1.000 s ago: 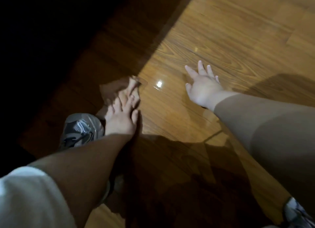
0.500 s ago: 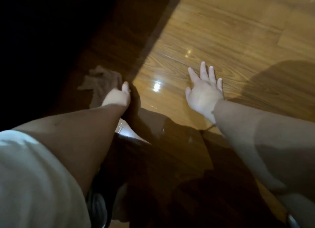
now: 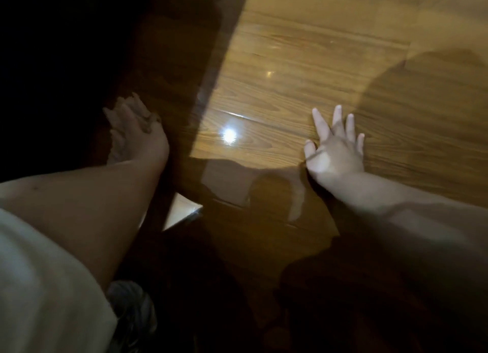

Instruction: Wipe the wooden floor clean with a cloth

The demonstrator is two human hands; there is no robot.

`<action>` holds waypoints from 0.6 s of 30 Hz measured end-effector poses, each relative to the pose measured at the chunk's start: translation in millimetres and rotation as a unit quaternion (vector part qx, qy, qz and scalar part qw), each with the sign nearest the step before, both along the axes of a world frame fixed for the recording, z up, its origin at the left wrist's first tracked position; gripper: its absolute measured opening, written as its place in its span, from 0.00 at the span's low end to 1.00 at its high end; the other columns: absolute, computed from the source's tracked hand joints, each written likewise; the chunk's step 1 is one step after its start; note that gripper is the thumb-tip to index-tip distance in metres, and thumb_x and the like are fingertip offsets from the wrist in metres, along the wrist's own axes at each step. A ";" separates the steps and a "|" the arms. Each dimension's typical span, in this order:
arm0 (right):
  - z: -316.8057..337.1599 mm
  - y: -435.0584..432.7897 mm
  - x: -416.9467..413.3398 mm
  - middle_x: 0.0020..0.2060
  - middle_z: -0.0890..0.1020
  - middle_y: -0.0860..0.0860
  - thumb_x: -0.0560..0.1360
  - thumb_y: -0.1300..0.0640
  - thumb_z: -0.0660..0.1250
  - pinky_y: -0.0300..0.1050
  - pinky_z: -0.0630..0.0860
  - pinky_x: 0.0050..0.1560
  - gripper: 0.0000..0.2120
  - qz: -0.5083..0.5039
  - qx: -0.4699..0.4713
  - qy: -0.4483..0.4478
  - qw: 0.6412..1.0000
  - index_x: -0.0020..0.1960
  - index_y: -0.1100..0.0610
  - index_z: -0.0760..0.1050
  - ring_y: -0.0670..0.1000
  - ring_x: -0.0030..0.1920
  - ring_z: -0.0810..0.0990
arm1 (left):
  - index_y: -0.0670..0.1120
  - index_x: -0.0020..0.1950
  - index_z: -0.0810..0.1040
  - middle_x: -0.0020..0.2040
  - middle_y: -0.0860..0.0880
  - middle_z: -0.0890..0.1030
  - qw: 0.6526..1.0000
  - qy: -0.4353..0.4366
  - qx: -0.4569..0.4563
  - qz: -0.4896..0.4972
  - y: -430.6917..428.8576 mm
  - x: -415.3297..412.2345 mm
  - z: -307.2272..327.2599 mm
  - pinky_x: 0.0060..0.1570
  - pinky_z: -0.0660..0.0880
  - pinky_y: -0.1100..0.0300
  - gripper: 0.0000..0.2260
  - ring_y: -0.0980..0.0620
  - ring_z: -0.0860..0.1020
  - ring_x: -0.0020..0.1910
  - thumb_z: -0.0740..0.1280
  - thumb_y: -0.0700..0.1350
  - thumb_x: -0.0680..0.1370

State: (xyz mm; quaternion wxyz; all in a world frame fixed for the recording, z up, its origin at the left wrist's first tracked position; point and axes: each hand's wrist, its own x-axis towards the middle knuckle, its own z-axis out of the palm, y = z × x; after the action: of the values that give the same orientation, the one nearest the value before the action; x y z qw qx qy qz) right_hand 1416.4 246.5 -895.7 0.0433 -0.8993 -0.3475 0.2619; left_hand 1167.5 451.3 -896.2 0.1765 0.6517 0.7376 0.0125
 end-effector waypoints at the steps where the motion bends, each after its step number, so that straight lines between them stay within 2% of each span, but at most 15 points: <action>1: 0.1 -0.3 -2.5 0.78 0.40 0.50 0.80 0.49 0.54 0.56 0.38 0.75 0.30 -0.005 0.008 0.005 1.000 0.78 0.40 0.44 0.54 0.77 0.37 | 0.60 0.77 0.43 0.79 0.51 0.44 0.999 -0.003 0.007 -0.032 4.2 13.1 -2.0 0.72 0.52 0.43 0.30 0.46 0.54 0.77 0.47 0.65 0.77; 3: 0.4 1.6 -5.2 0.78 0.41 0.50 0.81 0.50 0.54 0.56 0.38 0.75 0.29 -0.017 0.022 0.009 1.000 0.78 0.41 0.45 0.53 0.77 0.38 | 0.59 0.77 0.50 0.79 0.51 0.48 0.989 -0.038 0.031 -0.141 0.7 44.4 -7.2 0.72 0.51 0.49 0.25 0.47 0.54 0.76 0.50 0.60 0.81; 5: 2.5 5.8 -5.7 0.79 0.43 0.50 0.81 0.52 0.53 0.56 0.39 0.75 0.28 -0.043 0.060 0.016 0.997 0.78 0.43 0.48 0.53 0.78 0.39 | 0.58 0.76 0.59 0.78 0.53 0.55 0.953 -0.114 0.011 -0.279 -21.3 73.2 -13.8 0.73 0.51 0.58 0.23 0.49 0.55 0.76 0.56 0.52 0.81; 8: 6.8 5.2 -4.3 0.79 0.50 0.53 0.83 0.56 0.51 0.53 0.43 0.75 0.23 -0.108 0.152 0.007 0.982 0.78 0.49 0.55 0.53 0.78 0.45 | 0.62 0.75 0.59 0.77 0.56 0.58 0.868 -0.108 -0.029 -0.483 -81.6 103.5 -21.4 0.75 0.44 0.49 0.26 0.51 0.50 0.77 0.54 0.52 0.77; 10: 8.2 -3.2 -4.8 0.78 0.53 0.53 0.83 0.56 0.49 0.52 0.43 0.76 0.22 -0.142 0.165 -0.002 0.976 0.77 0.51 0.57 0.53 0.78 0.47 | 0.60 0.76 0.58 0.77 0.57 0.57 0.817 -0.094 -0.034 -0.567 -103.6 107.1 -22.4 0.73 0.41 0.48 0.26 0.51 0.49 0.77 0.53 0.52 0.77; 11: 8.0 -8.7 -4.1 0.78 0.53 0.53 0.84 0.56 0.48 0.51 0.43 0.76 0.22 -0.155 0.158 -0.004 0.975 0.77 0.51 0.58 0.52 0.78 0.47 | 0.59 0.77 0.57 0.78 0.56 0.56 0.803 -0.091 -0.030 -0.589 -94.7 104.9 -22.8 0.73 0.41 0.50 0.26 0.51 0.49 0.77 0.54 0.51 0.78; 12: 7.7 -14.8 -3.1 0.78 0.53 0.53 0.84 0.55 0.48 0.51 0.43 0.76 0.22 -0.162 0.144 -0.004 0.976 0.77 0.51 0.58 0.52 0.78 0.47 | 0.57 0.77 0.55 0.78 0.55 0.55 0.806 -0.078 -0.022 -0.587 -78.6 101.0 -23.0 0.73 0.41 0.51 0.26 0.51 0.48 0.77 0.56 0.50 0.79; 13: 7.4 -20.4 -3.0 0.78 0.52 0.53 0.84 0.55 0.48 0.51 0.43 0.76 0.22 -0.155 0.126 0.000 0.980 0.77 0.51 0.57 0.52 0.78 0.46 | 0.56 0.78 0.55 0.79 0.53 0.53 0.834 -0.061 -0.011 -0.549 -61.1 92.3 -22.8 0.73 0.43 0.53 0.27 0.50 0.49 0.77 0.57 0.49 0.79; 15: 6.9 -27.6 -4.5 0.79 0.49 0.52 0.84 0.54 0.49 0.52 0.43 0.76 0.22 -0.120 0.083 0.004 0.989 0.77 0.49 0.56 0.52 0.78 0.44 | 0.55 0.78 0.55 0.79 0.49 0.51 0.933 -0.037 -0.002 -0.357 -20.2 65.5 -18.7 0.73 0.47 0.52 0.26 0.47 0.50 0.77 0.57 0.49 0.80; 16: 7.1 -29.8 -5.4 0.79 0.48 0.52 0.84 0.53 0.49 0.53 0.42 0.76 0.22 -0.105 0.066 0.003 0.992 0.78 0.49 0.55 0.52 0.78 0.43 | 0.55 0.78 0.54 0.79 0.48 0.49 0.970 -0.013 -0.011 -0.243 -4.9 52.5 -14.7 0.73 0.47 0.49 0.25 0.44 0.49 0.77 0.56 0.51 0.81; 17: 7.2 -30.2 -5.5 0.79 0.47 0.52 0.84 0.53 0.49 0.53 0.42 0.76 0.22 -0.099 0.055 0.003 0.994 0.78 0.48 0.55 0.52 0.78 0.42 | 0.54 0.78 0.53 0.79 0.47 0.48 0.987 0.024 -0.020 -0.159 2.5 45.2 -9.2 0.73 0.46 0.45 0.25 0.42 0.48 0.77 0.54 0.53 0.81; 18: 8.6 -30.7 -5.3 0.79 0.46 0.51 0.84 0.53 0.49 0.53 0.42 0.76 0.23 -0.097 0.047 0.007 0.994 0.78 0.47 0.54 0.52 0.78 0.42 | 0.53 0.78 0.52 0.79 0.46 0.49 0.990 0.049 -0.018 -0.129 0.9 43.4 -6.0 0.72 0.47 0.43 0.25 0.41 0.49 0.77 0.53 0.54 0.82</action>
State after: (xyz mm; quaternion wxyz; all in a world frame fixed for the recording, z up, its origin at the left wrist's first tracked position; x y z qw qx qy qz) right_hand 1411.0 215.8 -887.1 0.1131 -0.9240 -0.2698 0.2462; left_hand 1210.8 452.2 -902.2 0.1519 0.7378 0.6553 -0.0552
